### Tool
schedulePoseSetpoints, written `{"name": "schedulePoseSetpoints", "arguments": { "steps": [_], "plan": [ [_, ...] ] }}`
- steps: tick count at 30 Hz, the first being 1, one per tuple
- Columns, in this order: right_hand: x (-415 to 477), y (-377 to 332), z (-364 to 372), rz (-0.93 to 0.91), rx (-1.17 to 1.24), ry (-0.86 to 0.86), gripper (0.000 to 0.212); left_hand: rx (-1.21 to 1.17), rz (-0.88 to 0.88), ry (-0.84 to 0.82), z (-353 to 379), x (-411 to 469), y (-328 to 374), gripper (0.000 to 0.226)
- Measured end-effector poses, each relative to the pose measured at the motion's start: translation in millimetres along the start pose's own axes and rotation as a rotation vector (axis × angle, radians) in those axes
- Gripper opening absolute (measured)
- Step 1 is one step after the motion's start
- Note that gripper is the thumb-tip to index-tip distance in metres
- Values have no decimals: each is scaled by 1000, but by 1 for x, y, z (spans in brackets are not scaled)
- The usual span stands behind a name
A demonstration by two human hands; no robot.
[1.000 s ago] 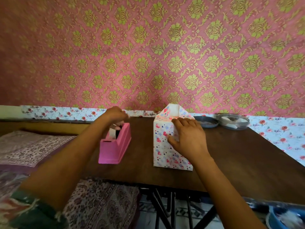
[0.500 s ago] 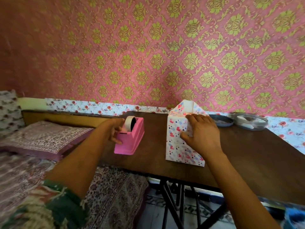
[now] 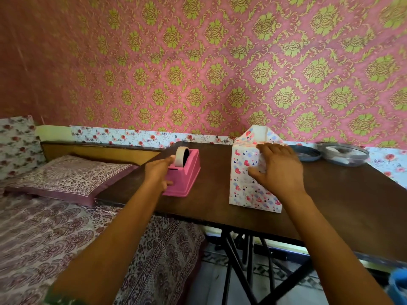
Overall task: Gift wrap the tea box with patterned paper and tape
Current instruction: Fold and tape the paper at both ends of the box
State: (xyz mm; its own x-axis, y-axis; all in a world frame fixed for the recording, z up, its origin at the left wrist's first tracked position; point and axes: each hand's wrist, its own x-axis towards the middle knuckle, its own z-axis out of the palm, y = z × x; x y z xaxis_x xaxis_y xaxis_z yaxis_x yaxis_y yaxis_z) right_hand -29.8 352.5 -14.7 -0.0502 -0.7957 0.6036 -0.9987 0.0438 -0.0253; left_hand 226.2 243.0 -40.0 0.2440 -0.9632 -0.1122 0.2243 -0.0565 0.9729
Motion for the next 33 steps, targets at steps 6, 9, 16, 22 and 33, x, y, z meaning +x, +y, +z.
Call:
{"name": "schedulePoseSetpoints", "arguments": {
  "steps": [6, 9, 16, 22, 33],
  "plan": [
    [-1, -2, 0, 6, 8, 20, 65, -59, 47, -27, -18, -10, -34, 12],
    [-1, -1, -1, 10, -4, 7, 65, 44, 78, -24, -22, -13, -42, 14],
    [-1, -1, -1, 10, 1, 6, 66, 140, 101, -74, -29, -10, -44, 16],
    [0, 0, -1, 9, -12, -2, 67, 402, 134, -88, -38, -3, -21, 19],
    [-2, 0, -2, 5, -21, -8, 67, 517, -16, -180, -38, -9, -3, 14]
  ]
}}
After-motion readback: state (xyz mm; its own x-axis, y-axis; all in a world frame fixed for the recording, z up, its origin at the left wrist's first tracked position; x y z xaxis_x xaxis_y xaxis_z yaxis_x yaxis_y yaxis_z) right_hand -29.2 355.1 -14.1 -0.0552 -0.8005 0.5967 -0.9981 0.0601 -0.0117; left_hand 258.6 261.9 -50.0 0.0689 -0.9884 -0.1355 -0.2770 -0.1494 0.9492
